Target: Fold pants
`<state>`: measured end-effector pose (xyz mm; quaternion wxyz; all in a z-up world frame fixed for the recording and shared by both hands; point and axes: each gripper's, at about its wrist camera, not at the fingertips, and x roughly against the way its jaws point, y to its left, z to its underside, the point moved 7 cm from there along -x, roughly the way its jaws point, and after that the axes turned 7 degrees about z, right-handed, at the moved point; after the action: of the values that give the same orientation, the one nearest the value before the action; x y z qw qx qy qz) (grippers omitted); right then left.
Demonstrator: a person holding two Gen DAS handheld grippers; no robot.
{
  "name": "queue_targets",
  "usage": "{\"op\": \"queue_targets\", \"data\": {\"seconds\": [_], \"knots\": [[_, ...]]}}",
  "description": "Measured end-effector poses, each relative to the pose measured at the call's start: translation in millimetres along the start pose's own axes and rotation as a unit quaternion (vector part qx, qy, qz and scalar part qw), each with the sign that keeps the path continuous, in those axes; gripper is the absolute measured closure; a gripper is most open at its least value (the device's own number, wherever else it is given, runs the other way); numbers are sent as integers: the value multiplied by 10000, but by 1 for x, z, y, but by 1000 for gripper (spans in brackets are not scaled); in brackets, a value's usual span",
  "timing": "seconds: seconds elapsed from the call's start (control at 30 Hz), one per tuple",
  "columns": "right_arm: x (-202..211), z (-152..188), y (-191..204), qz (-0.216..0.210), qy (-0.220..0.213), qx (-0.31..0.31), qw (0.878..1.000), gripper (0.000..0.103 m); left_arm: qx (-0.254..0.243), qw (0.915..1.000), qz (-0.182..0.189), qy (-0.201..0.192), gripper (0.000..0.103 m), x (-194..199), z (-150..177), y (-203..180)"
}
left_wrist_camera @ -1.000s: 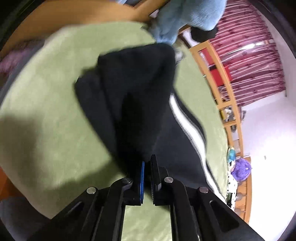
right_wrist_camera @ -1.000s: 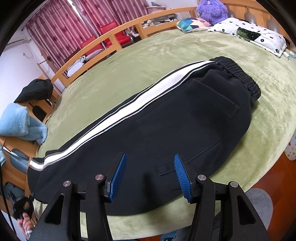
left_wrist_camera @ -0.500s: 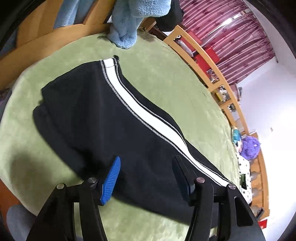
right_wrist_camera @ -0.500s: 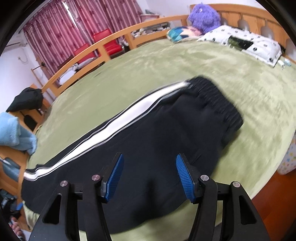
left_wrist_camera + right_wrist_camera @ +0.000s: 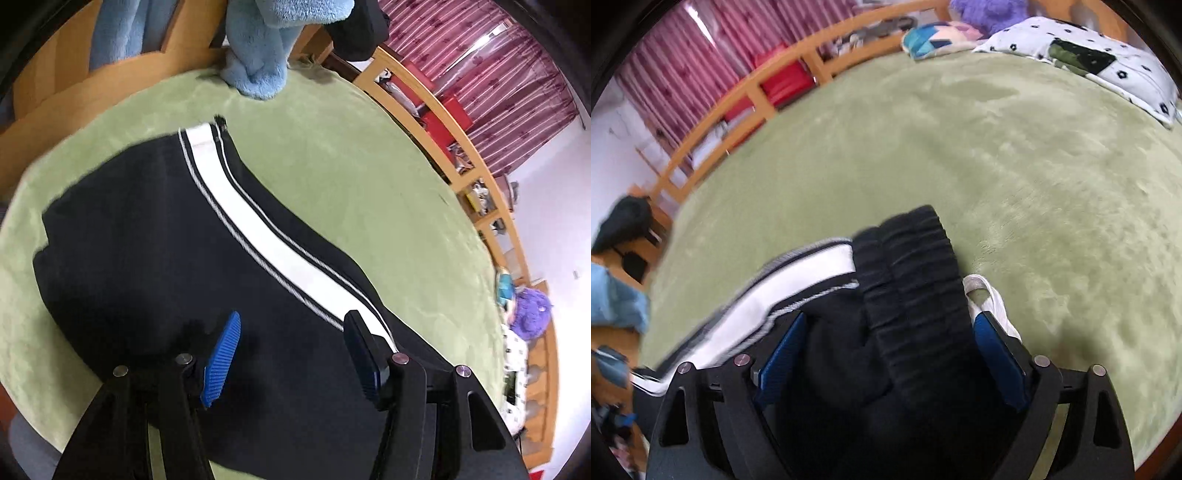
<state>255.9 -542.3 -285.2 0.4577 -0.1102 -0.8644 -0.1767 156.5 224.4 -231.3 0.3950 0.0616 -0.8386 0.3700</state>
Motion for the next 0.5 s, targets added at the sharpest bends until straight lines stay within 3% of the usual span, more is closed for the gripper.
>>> {"op": "queue_targets", "data": {"seconds": [0.03,0.07,0.1,0.17,0.27,0.33,0.4,0.5], "knots": [[2,-1,4,181,-168,279,9993,39,-25,9999,-99,-31,47,-1,-4,2],[6,0,9,133,-264,403,9988,50,-38,9998,-158,-62,47,-2,-8,3],[12,-3,9,50,-399,348,9986,55,-40,9997,-229,-110,47,-3,-16,6],[24,-12,-1,29,-529,61,9986,56,17,9993,-332,-185,47,-5,-29,13],[17,-18,-15,96,-472,-203,9986,55,-101,9983,-468,-321,47,-7,-51,17],[-3,-12,-12,357,-198,-103,9991,54,-261,9972,-613,-342,47,-12,-66,20],[-7,-7,-10,739,-126,133,9971,40,-401,9956,-801,-279,47,-23,-82,27],[10,-5,-7,1105,-184,323,9932,34,-494,9942,-910,-282,47,-39,-105,37]]}}
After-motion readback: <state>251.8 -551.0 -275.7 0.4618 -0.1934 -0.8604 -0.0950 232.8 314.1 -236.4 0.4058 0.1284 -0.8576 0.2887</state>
